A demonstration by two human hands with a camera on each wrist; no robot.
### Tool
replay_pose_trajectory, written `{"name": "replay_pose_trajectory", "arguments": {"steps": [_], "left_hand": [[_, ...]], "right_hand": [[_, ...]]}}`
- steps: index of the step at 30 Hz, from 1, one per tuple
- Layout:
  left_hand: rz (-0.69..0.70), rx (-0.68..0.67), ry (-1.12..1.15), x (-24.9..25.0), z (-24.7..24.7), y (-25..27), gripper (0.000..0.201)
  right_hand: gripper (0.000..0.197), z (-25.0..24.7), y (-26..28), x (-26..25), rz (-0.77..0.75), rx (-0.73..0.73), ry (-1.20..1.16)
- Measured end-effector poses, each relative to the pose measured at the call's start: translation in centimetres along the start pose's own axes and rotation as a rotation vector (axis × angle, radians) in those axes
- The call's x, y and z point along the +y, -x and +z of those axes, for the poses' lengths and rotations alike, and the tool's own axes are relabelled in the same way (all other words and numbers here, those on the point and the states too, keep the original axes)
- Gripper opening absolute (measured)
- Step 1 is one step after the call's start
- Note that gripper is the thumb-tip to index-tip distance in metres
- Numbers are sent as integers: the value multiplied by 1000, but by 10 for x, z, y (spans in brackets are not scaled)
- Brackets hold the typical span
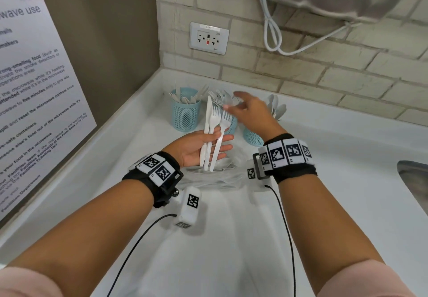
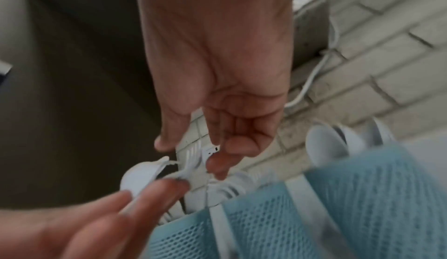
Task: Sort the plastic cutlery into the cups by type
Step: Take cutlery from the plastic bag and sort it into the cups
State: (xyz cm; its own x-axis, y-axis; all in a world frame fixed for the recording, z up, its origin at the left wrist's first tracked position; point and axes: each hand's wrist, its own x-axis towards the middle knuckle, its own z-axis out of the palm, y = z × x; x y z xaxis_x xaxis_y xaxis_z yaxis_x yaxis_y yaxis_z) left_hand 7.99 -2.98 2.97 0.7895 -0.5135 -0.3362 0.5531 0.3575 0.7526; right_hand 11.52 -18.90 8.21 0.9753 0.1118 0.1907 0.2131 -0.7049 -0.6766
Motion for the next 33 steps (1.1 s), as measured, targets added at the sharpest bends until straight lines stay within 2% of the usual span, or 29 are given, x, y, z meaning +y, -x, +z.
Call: {"name": "replay_pose_trajectory", "arguments": {"steps": [2,8,12,17,20,22,27,30,33], "left_hand": [[0,13,-2,-1,0,1,16],[-1,66,-64,1,6,7,25],[-22,67,-58,2,8,9,38],[3,107,-70,0,10,8,34],[47,126,-115,-2,10,6,32],[60,131,-124,-2,10,5,30],[73,189,-114,1,4,1,27],[99,202,-105,6,-1,-4,29],[119,214,-116,10,-2,-6,31]], "right_hand": [[52,9,1,5,40,-122,-89],[26,22,0,13,120,-55,-179],[24,23,0,16,175,-32,-220],[28,24,1,13,286,-52,-359],[32,27,3,9,270,-87,-401],[23,32,4,11,210,-90,-356],[22,21,-15,12,214,46,-322],[18,-7,-38,7,181,236,-269],[18,-33,-52,-1,141,480,-310]]}}
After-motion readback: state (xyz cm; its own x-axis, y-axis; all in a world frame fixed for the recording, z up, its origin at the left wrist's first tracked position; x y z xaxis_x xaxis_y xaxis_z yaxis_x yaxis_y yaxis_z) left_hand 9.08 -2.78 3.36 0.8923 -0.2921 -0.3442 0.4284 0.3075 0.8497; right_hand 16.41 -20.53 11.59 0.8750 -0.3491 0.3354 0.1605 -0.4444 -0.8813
